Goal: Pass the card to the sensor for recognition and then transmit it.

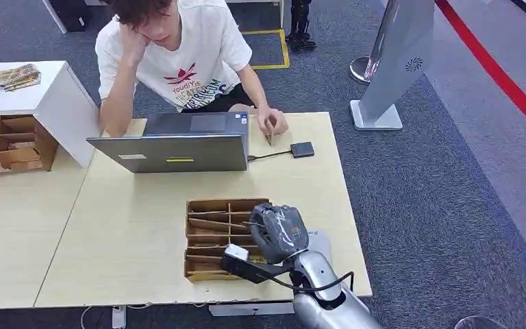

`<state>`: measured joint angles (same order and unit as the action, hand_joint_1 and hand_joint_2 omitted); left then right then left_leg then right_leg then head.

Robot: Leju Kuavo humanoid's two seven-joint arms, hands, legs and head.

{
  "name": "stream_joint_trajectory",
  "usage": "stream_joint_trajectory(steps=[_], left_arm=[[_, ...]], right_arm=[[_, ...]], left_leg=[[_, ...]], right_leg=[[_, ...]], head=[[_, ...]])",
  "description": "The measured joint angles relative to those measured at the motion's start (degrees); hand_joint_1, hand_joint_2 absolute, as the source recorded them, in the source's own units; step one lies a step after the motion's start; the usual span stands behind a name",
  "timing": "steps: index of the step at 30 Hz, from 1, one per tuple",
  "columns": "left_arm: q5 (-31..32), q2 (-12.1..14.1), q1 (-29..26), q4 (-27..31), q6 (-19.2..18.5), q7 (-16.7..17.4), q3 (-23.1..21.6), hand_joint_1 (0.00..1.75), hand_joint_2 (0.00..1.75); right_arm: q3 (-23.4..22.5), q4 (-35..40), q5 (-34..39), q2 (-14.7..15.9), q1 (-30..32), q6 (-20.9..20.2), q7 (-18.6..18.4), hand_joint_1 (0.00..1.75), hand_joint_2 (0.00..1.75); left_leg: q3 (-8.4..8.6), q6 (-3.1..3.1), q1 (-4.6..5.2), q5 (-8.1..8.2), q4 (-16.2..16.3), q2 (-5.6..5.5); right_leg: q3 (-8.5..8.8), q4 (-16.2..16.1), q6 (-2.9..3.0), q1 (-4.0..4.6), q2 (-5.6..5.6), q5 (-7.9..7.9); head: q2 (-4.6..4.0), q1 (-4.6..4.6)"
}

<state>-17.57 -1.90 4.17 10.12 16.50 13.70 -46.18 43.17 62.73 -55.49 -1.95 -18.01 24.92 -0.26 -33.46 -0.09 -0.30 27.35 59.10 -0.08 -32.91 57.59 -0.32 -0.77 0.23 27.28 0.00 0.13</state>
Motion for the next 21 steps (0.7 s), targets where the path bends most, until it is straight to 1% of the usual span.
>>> stream_joint_trajectory(steps=[10, 12, 15, 19, 21], left_arm=[[-0.29, 0.0, 0.01, 0.0, 0.0, -0.07, 0.0, 0.0, 1.75], [-0.7, 0.0, -0.01, 0.0, 0.07, -0.13, 0.0, 0.0, 1.75], [-1.25, 0.0, -0.02, 0.0, 0.2, -0.13, 0.0, 0.0, 1.75], [-1.29, -0.02, -0.02, 0.0, 0.22, -0.13, 0.0, 0.0, 1.75], [-1.53, 0.0, -0.03, 0.0, 0.31, -0.13, 0.0, 0.0, 1.75]], right_arm=[[-0.37, 0.48, 0.26, 0.0, 0.15, 0.46, 0.11, 1.75, 1.75], [-0.81, 2.41, 0.31, 0.09, 0.74, 1.6, 0.31, 1.75, 1.75], [-1.99, 7.48, 1.69, 0.59, 1.93, 3.43, 1.29, 1.75, 1.75], [-2.06, 7.81, 1.82, 0.66, 2.01, 3.54, 1.4, 1.75, 1.75], [-2.47, 9.69, 2.71, 0.92, 2.5, 3.91, 2.04, 1.75, 1.75]], left_leg=[[0.0, 0.0, 0.0, 0.0, 0.0, 0.0], [0.0, 0.0, 0.0, 0.0, 0.0, 0.0], [0.0, 0.0, 0.01, 0.0, 0.01, 0.0], [0.0, 0.0, 0.01, 0.0, 0.01, 0.0], [0.0, 0.0, 0.01, 0.0, 0.01, -0.01]], right_leg=[[0.0, 0.0, 0.0, 0.0, 0.0, 0.0], [-0.01, 0.0, 0.0, 0.0, 0.0, 0.0], [-0.01, 0.0, 0.0, 0.0, 0.0, 0.0], [-0.01, 0.0, 0.0, 0.0, 0.0, 0.0], [-0.01, 0.0, 0.0, 0.0, 0.01, 0.0]], head=[[0.0, 0.0], [0.0, 0.0], [0.0, 0.0], [0.0, -0.02], [0.0, 0.0]])
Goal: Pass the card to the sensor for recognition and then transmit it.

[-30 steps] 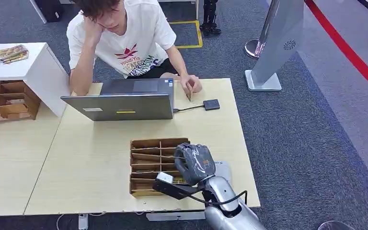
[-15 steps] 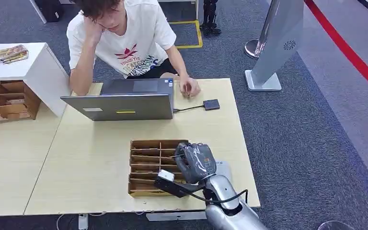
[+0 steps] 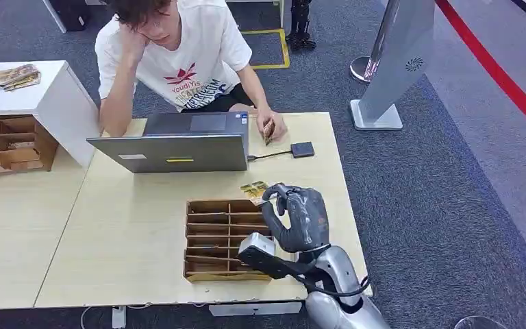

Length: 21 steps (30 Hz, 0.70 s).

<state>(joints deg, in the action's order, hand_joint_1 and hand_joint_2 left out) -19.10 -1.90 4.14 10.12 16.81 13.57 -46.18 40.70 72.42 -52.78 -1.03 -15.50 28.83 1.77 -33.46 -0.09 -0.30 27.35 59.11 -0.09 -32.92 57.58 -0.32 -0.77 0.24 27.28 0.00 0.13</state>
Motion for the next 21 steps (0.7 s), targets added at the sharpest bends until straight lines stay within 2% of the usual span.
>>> stream_joint_trajectory(steps=[2, 6, 12, 21], left_arm=[[-1.18, 0.0, -0.04, -0.02, 0.5, -0.02, 0.0, 0.0, 1.75], [-1.7, 0.0, -0.05, -0.02, 0.74, -0.04, 0.0, 0.0, 1.75], [-1.9, -0.02, -0.04, -0.02, 1.01, -0.04, 0.0, 0.0, 1.75], [-1.99, -0.07, -0.04, -0.02, 1.01, -0.07, 0.0, 0.0, 1.75]], right_arm=[[-4.04, 14.65, 7.16, 2.62, 3.56, 2.47, 4.98, 1.75, 1.75], [-6.4, 21.91, 12.51, 4.04, 5.62, 2.45, 7.9, 1.75, 1.75], [-7.89, 26.38, 14.38, 4.87, 6.99, 2.42, 8.72, 1.75, 1.75], [-8.28, 28.27, 14.64, 5.42, 7.51, 2.43, 9.18, 1.75, 1.75]], left_leg=[[-0.02, -0.01, 0.01, 0.01, 0.0, 0.0], [-0.01, -0.01, 0.01, 0.01, 0.0, 0.0], [0.0, 0.0, 0.0, 0.01, 0.0, 0.0], [-0.01, 0.0, 0.0, 0.01, 0.0, 0.01]], right_leg=[[-0.01, -0.02, 0.0, -0.01, 0.0, 0.0], [-0.01, -0.02, 0.0, -0.01, -0.01, 0.0], [-0.01, -0.01, 0.0, 0.0, -0.01, 0.0], [0.0, -0.01, 0.0, 0.0, -0.02, 0.0]], head=[[0.0, -0.02], [0.0, 0.0], [0.0, 0.0], [0.0, -0.02]])
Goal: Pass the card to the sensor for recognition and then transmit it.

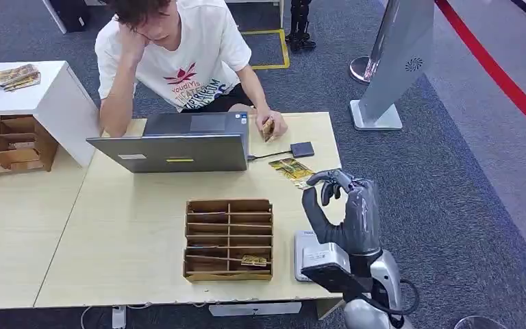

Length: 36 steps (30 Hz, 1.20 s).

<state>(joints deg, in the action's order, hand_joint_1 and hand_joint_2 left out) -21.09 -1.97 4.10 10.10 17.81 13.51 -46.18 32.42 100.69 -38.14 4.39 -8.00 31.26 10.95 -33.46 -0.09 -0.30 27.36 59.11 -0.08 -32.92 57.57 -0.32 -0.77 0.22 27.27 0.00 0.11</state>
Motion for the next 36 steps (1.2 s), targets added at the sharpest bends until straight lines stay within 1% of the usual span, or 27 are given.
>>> stream_joint_trajectory(steps=[11, 14, 17, 19, 22, 26, 32, 36], left_arm=[[0.15, 0.0, 0.0, 0.0, 0.02, 0.0, 0.0, 0.0, 1.75], [0.94, 0.0, 0.02, 0.0, -0.22, 0.04, 0.0, 0.0, 1.75], [1.88, 0.02, 0.09, 0.0, -0.7, 0.07, -0.02, 0.0, 1.75], [2.05, 0.02, 0.12, 0.0, -0.85, 0.09, -0.11, 0.0, 1.75], [2.21, 0.02, 0.1, 0.0, -0.96, 0.09, -0.31, 0.0, 1.75], [3.17, 0.07, 0.25, 0.0, -1.44, 0.22, -0.83, 0.0, 1.75], [5.51, 0.09, 1.6, 0.0, -3.13, 1.62, -2.71, 0.0, 1.75], [6.97, 0.09, 2.69, 0.0, -4.17, 2.51, -4.18, 0.0, 1.75]], right_arm=[[-0.7, 0.24, 3.39, 0.09, -0.09, -0.35, 1.49, 1.75, 1.75], [-0.81, -0.56, 3.78, 0.07, -1.41, -2.31, 1.25, 1.75, 1.75], [-0.72, -3.31, 2.89, -0.39, -4.97, -4.5, 0.2, 1.75, 1.75], [-0.5, -5.23, 2.41, -0.96, -7.2, -5.03, -0.17, 1.75, 1.75], [-0.26, -6.91, 2.28, -1.47, -8.87, -5.25, -0.52, 1.75, 1.75], [0.24, -9.97, 1.01, -2.41, -12.21, -6.82, -2.69, 1.75, 1.75], [0.72, -18.85, -1.57, -5.42, -22.17, -10.49, -7.48, 1.75, 1.75], [0.76, -26.15, -2.99, -7.62, -28.63, -12.06, -9.4, 1.75, 1.75]], left_leg=[[-0.01, 0.0, 0.0, 0.0, 0.0, 0.0], [-0.02, 0.0, 0.0, 0.0, -0.01, 0.0], [0.01, 0.0, 0.0, -0.03, 0.0, 0.03], [0.01, 0.0, 0.0, -0.04, 0.0, 0.0], [-0.01, 0.0, 0.0, -0.04, 0.0, -0.03], [-0.01, 0.0, 0.0, -0.04, 0.0, 0.02], [-0.01, 0.07, -0.01, -0.14, 0.0, -0.01], [-0.01, 0.08, -0.01, -0.18, 0.0, -0.02]], right_leg=[[0.01, 0.0, 0.0, 0.0, 0.0, 0.0], [0.02, 0.01, 0.0, 0.0, 0.0, 0.0], [0.02, 0.02, -0.01, 0.0, -0.01, -0.02], [0.02, 0.02, -0.01, 0.0, 0.01, -0.02], [0.04, 0.03, -0.01, 0.0, 0.04, -0.02], [0.03, 0.04, -0.02, 0.0, -0.02, -0.03], [0.02, 0.05, 0.01, 0.0, 0.01, -0.09], [0.02, 0.07, 0.04, 0.0, 0.02, -0.12]], head=[[0.0, 0.02], [0.0, 0.02], [0.0, 0.0], [0.0, 0.0], [0.0, 0.0], [0.0, 0.0], [0.0, 0.0], [0.0, -0.02]])
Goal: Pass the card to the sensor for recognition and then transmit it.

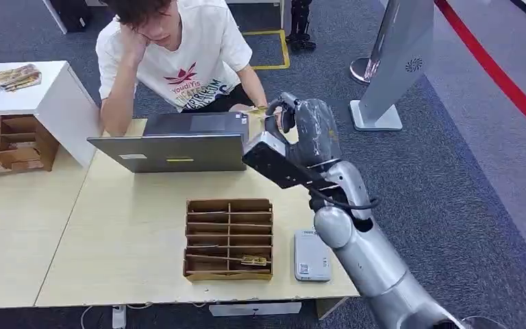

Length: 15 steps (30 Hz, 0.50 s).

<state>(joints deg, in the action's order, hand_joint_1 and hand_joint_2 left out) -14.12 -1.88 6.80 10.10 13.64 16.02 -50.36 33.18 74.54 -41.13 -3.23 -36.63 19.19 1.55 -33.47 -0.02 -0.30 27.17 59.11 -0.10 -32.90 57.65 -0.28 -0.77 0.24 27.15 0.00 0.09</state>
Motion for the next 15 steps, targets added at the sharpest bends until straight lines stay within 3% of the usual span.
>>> stream_joint_trajectory(steps=[6, 15], left_arm=[[1.14, 0.0, 1.32, 0.0, -0.96, 0.7, -1.83, 0.0, 1.75], [1.64, 0.0, 2.03, 0.0, -1.36, 1.05, -3.26, 0.0, 1.75]], right_arm=[[0.09, -9.39, -2.01, -3.19, -6.71, -0.7, -1.86, 1.75, 1.75], [0.33, -16.82, -3.59, -5.43, -9.58, -0.48, -2.67, 1.75, 1.75]], left_leg=[[0.0, 0.01, 0.0, -0.01, 0.0, -0.01], [-0.01, 0.01, 0.0, -0.01, 0.0, 0.0]], right_leg=[[-0.01, 0.01, 0.04, 0.0, 0.0, -0.02], [-0.02, 0.01, 0.03, 0.0, 0.0, -0.02]], head=[[0.0, 0.04], [0.0, 0.02]])
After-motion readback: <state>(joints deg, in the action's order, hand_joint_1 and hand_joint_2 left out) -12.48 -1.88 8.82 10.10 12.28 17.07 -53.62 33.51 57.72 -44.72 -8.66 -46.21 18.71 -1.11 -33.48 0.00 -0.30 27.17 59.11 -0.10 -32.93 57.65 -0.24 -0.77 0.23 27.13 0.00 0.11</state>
